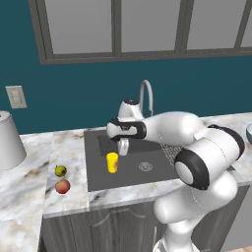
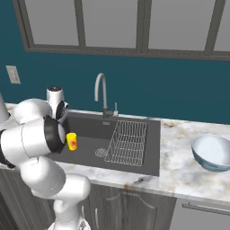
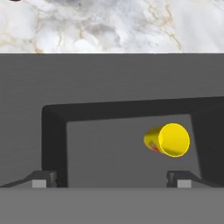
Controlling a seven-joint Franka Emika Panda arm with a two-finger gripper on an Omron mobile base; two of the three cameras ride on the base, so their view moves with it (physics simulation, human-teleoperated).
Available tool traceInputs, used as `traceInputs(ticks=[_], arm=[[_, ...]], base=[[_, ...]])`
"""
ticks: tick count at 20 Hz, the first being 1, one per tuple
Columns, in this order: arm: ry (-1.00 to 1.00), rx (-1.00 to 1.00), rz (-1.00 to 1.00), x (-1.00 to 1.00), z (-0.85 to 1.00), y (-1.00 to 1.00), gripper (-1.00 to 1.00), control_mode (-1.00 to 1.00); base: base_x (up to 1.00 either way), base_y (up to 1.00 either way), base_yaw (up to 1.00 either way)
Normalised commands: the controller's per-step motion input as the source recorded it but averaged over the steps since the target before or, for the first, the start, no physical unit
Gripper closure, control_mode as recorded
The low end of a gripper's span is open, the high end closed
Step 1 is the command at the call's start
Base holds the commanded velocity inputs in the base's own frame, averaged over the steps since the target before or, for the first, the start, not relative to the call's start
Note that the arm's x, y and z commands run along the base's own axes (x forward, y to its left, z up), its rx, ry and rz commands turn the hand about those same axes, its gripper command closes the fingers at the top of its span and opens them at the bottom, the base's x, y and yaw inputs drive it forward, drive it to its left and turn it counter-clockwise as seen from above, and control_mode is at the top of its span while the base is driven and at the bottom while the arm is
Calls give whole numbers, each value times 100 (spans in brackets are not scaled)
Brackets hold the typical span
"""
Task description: Remove the pear and peach from the sink. Then move the bowl and cup from the counter to the sink for washing.
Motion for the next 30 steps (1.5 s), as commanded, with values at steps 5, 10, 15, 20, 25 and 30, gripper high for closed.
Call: traceInputs(ticks=[5,10,15,20,25,30], arm=[[0,0,0,-20,28,-3,-100,-100],[1,0,-4,-23,28,-4,-100,-100],[2,0,-9,-24,27,-4,-100,-100],[3,0,-11,-25,25,-5,-100,-100],[1,0,-11,-26,23,-6,-100,-100],[0,0,-13,-28,20,-6,-100,-100]], base=[[0,0,0],[0,0,0],[0,0,0],[0,0,0],[0,0,0],[0,0,0]])
